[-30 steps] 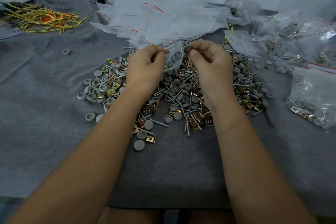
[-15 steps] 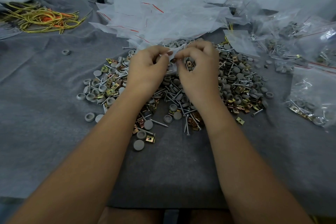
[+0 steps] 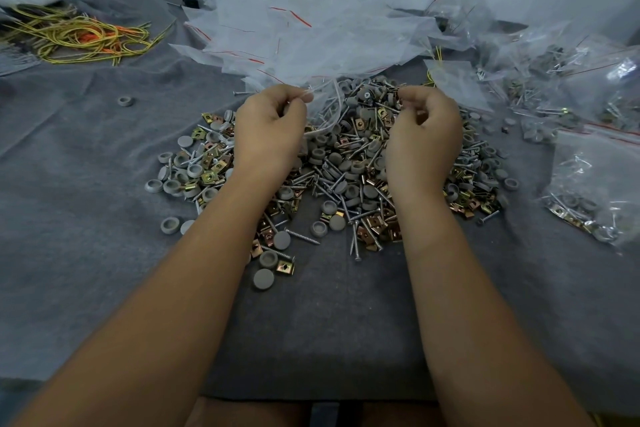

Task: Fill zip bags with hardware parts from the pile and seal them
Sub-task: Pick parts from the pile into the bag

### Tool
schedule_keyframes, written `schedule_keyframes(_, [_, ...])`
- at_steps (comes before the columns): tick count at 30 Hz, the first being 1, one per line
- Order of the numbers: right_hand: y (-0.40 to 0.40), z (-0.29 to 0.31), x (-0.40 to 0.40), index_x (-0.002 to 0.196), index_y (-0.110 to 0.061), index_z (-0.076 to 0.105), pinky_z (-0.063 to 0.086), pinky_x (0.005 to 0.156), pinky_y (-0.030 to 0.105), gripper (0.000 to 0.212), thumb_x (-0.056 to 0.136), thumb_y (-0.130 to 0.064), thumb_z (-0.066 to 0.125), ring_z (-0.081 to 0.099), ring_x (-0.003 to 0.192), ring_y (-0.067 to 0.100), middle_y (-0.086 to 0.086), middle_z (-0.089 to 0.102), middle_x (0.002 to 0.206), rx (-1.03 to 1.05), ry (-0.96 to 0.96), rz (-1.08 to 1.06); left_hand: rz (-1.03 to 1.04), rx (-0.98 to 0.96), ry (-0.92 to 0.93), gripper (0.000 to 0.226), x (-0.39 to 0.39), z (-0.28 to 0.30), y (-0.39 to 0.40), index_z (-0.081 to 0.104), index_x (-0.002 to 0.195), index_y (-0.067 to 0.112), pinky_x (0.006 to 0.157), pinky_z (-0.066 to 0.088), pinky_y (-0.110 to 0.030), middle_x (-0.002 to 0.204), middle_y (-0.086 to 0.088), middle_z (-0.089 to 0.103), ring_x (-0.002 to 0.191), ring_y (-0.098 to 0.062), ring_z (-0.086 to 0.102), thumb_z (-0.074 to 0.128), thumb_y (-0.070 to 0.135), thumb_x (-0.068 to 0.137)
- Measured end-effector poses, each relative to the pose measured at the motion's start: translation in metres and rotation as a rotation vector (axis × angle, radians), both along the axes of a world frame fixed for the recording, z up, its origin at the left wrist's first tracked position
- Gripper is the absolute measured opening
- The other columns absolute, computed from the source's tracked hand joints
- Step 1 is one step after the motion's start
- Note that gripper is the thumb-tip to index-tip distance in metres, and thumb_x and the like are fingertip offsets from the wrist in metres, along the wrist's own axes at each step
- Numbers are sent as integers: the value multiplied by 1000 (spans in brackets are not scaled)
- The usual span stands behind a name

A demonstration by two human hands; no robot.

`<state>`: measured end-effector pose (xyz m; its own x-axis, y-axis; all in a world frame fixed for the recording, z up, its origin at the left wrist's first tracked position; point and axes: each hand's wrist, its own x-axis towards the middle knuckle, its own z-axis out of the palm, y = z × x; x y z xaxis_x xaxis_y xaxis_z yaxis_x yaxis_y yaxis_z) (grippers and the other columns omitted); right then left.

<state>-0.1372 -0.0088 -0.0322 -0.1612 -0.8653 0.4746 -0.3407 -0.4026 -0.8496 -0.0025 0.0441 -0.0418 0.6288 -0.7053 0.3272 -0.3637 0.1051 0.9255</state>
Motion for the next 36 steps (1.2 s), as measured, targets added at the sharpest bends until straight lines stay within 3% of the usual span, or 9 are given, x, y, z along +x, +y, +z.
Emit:
schedule_keyframes(5, [-2,-5,-1,106,-24,73,44,92,41,33,91,-7,48,52,109,22,-2,65,109,-53,369,54,1,6,3,27,0,0,0,69,95,21,37,26,-14,36,16,45,34,-2,34,46,7,93])
schedule_keyframes(10, [-2,-16,0,119,-30,66,27,100,40,31,93,-25,50,39,120,23,-2,56,122,-73,830,89,-3,11,-1,26,1,0,-1,70,98,19,38,27,-13,36,16,44,33,-2,34,47,7,93])
schedule_keyframes(19, [-1,-21,0,130,-24,58,23,104,43,39,95,-32,42,32,127,28,3,47,135,-77,1008,61,-4,20,-11,26,0,0,0,70,98,19,39,27,-14,37,17,46,36,-2,34,48,7,93])
schedule_keyframes(30, [-5,-16,3,115,-19,69,30,99,39,27,96,-23,51,47,116,24,-1,64,117,-118,811,79,-31,26,-14,26,-2,1,1,69,100,16,38,25,-15,35,15,42,34,-3,31,46,6,94])
schedule_keyframes(33, [-2,-11,4,102,-16,74,45,92,34,18,91,-11,61,59,103,20,1,70,104,-128,514,186,-34,26,-21,26,-2,2,1,69,98,17,38,25,-15,35,15,43,34,-3,32,47,5,94])
schedule_keyframes(36, [3,-7,5,88,-22,67,45,73,8,20,86,-2,64,60,84,2,-8,66,89,-18,210,304,-33,25,-25,25,-2,2,1,70,99,17,39,26,-16,36,15,43,35,-2,33,48,6,94])
